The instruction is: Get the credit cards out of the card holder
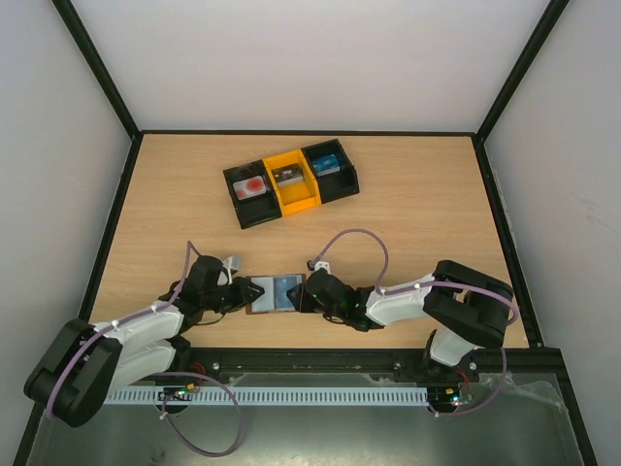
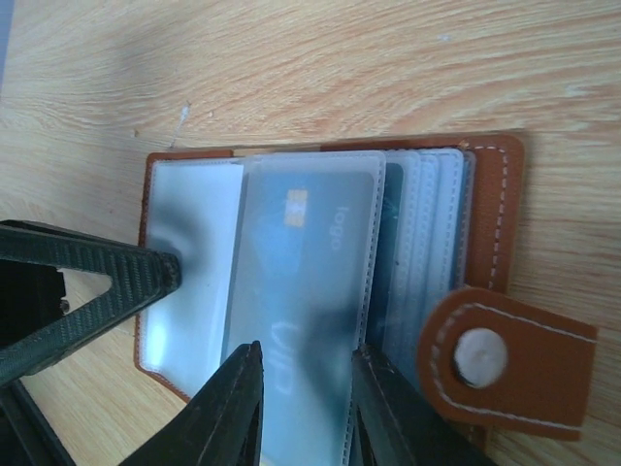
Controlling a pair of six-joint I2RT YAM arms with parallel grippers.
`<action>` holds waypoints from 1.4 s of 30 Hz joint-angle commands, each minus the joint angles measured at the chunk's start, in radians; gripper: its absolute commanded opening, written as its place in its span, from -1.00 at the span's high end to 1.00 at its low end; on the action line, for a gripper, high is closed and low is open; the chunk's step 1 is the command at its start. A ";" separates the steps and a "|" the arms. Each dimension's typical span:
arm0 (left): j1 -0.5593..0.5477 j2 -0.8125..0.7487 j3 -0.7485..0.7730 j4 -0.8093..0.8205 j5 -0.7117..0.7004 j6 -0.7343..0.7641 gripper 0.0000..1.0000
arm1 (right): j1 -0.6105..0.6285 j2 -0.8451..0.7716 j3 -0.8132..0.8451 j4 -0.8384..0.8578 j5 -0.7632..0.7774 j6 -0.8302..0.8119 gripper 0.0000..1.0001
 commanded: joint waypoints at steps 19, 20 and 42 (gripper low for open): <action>-0.026 0.044 -0.055 0.072 -0.005 -0.043 0.50 | -0.004 0.002 -0.010 0.220 -0.138 0.084 0.46; -0.027 0.048 -0.054 0.077 -0.006 -0.043 0.50 | -0.004 0.005 -0.009 0.231 -0.147 0.091 0.46; -0.037 -0.059 -0.005 -0.084 -0.060 -0.054 0.49 | -0.003 0.093 0.072 0.302 -0.234 0.125 0.32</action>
